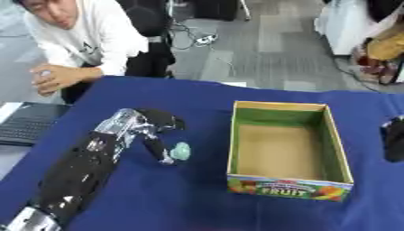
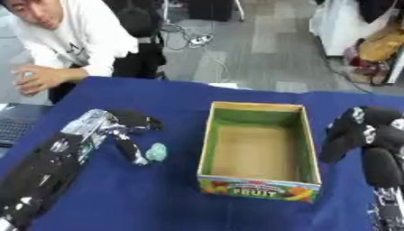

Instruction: Pick up objects on the table and place them in the box.

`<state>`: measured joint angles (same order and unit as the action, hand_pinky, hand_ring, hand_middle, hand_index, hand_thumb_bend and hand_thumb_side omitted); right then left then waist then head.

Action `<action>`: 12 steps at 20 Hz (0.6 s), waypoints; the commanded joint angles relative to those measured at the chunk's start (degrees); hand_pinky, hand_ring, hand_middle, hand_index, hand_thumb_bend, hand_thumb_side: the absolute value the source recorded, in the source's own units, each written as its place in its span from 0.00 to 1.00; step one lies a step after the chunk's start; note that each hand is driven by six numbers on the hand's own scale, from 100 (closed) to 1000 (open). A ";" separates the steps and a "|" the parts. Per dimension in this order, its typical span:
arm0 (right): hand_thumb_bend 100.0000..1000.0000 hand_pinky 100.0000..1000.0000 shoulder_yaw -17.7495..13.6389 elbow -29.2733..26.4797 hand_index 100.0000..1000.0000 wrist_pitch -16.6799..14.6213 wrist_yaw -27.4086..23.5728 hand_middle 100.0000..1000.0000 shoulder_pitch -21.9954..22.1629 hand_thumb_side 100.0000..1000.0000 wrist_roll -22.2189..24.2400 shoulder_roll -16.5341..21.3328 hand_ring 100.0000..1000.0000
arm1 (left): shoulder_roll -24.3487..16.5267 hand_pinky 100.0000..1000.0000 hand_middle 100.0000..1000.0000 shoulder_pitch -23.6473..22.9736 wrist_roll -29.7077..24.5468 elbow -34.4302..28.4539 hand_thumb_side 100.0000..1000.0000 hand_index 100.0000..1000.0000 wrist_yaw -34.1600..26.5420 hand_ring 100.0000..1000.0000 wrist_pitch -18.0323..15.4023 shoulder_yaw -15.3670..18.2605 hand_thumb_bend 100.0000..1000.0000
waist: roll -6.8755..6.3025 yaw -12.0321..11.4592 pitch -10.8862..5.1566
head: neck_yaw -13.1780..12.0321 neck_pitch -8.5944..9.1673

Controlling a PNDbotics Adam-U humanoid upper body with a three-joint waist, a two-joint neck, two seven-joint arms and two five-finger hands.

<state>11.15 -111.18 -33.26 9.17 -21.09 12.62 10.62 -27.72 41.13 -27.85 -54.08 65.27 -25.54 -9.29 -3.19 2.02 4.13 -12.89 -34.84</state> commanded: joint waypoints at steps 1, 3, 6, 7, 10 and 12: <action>0.00 0.00 0.10 -0.60 0.40 0.01 -0.32 0.29 -0.65 0.91 0.12 0.03 0.15 | -0.63 0.57 0.92 1.69 1.02 0.84 0.48 0.96 0.15 0.75 0.10 1.26 0.63 | 0.00 0.13 -0.75 | -0.59 -0.23; 0.00 0.00 0.14 -0.62 0.40 0.01 -0.36 0.29 -0.74 0.91 0.18 -0.04 0.15 | -0.34 0.55 0.92 2.10 1.19 1.92 0.48 0.96 -0.27 0.74 0.16 1.57 0.63 | 0.00 0.26 -0.74 | -0.66 -0.27; 0.00 0.00 0.16 -0.59 0.40 0.05 -0.43 0.29 -0.82 0.91 0.23 -0.09 0.15 | -0.05 0.53 0.90 2.55 1.13 3.17 0.48 0.96 -1.28 0.72 0.09 1.82 0.63 | 0.04 0.41 -0.71 | -0.63 -0.23; 0.00 0.00 0.17 -0.58 0.40 0.06 -0.47 0.29 -0.84 0.91 0.25 -0.09 0.15 | 0.02 0.52 0.90 2.68 1.07 3.49 0.47 0.96 -1.67 0.72 0.10 1.89 0.62 | 0.06 0.45 -0.70 | -0.62 -0.20; 0.00 0.00 0.19 -0.57 0.40 0.11 -0.61 0.29 -0.85 0.91 0.29 -0.15 0.15 | 0.22 0.52 0.89 3.06 0.79 4.11 0.47 0.95 -2.52 0.70 0.15 1.97 0.62 | 0.05 0.50 -0.67 | -0.70 -0.14; 0.00 0.00 0.20 -0.56 0.40 0.15 -0.69 0.29 -0.83 0.91 0.34 -0.15 0.15 | 0.28 0.51 0.88 3.28 0.40 4.44 0.47 0.95 -2.79 0.69 0.20 1.93 0.62 | 0.04 0.54 -0.65 | -0.72 -0.12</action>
<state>11.33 -111.18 -33.08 8.71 -21.11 12.85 10.51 -26.74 42.97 -27.22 -49.33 62.97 -25.32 -7.96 -3.16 2.52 4.13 -13.19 -34.84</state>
